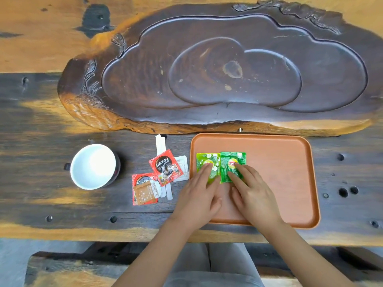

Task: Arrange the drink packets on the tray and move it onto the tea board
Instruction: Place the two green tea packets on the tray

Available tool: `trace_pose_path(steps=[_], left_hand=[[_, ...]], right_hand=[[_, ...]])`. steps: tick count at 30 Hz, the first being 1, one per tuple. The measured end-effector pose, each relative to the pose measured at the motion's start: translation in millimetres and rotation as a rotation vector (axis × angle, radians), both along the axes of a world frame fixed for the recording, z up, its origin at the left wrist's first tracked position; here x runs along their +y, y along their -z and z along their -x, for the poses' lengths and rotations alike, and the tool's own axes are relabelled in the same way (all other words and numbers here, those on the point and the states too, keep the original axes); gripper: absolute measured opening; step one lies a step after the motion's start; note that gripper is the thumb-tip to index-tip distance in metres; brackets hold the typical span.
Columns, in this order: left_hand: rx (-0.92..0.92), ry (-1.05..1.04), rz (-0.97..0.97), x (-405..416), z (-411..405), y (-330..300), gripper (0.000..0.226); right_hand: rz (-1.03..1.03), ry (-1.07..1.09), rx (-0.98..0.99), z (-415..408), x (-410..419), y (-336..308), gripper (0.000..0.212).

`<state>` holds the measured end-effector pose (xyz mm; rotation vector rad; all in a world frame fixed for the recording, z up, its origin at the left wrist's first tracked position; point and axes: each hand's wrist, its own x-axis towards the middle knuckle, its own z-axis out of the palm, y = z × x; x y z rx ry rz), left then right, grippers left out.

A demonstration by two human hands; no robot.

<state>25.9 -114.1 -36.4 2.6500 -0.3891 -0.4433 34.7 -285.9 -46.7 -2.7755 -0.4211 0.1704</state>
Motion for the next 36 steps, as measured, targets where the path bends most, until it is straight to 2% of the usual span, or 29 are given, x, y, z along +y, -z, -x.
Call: trace_pose_path(steps=[6, 18, 23, 29, 31, 33, 36], left_hand=[[0.009, -0.014, 0.008, -2, -12, 7, 0.049], [0.047, -0.013, -0.023, 0, -44, 7, 0.048], [0.038, -0.033, 0.020, 0, -48, 6, 0.045], [0.023, -0.057, 0.089, 0, -48, -3, 0.043], [-0.046, -0.108, 0.148, 6, -42, -12, 0.040], [-0.109, -0.247, 0.199, 20, -30, -23, 0.037], [-0.166, -0.467, 0.183, 55, -1, -29, 0.033]], right_hand=[[0.013, 0.067, 0.060, -9, -4, -3, 0.039], [0.031, 0.038, 0.063, -43, -1, 0, 0.034], [0.026, 0.034, 0.059, -43, -1, -1, 0.035], [0.003, 0.051, 0.059, -43, 3, -7, 0.045], [-0.006, 0.064, 0.019, -43, 8, -13, 0.044], [-0.014, 0.045, -0.022, -42, 20, -18, 0.040], [-0.023, -0.082, -0.044, -40, 47, -20, 0.039]])
